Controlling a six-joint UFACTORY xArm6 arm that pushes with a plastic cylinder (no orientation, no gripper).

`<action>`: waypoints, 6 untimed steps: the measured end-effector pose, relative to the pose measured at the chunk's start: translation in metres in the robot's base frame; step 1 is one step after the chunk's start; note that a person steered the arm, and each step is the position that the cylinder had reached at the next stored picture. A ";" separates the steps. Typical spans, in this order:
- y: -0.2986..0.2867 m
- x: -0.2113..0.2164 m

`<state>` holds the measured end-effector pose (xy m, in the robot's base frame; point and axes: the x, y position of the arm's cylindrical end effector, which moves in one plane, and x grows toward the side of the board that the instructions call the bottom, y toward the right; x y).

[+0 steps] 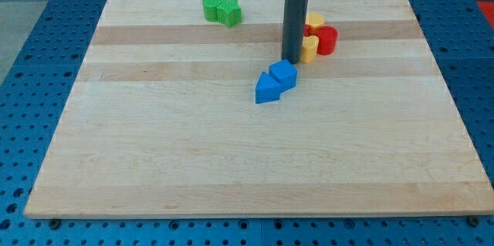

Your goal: Push the green blocks towards the blue blocks

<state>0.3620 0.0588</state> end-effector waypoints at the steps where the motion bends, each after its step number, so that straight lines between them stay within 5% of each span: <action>1: 0.001 -0.001; 4: -0.101 -0.014; 6: -0.191 -0.080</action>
<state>0.2818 -0.1323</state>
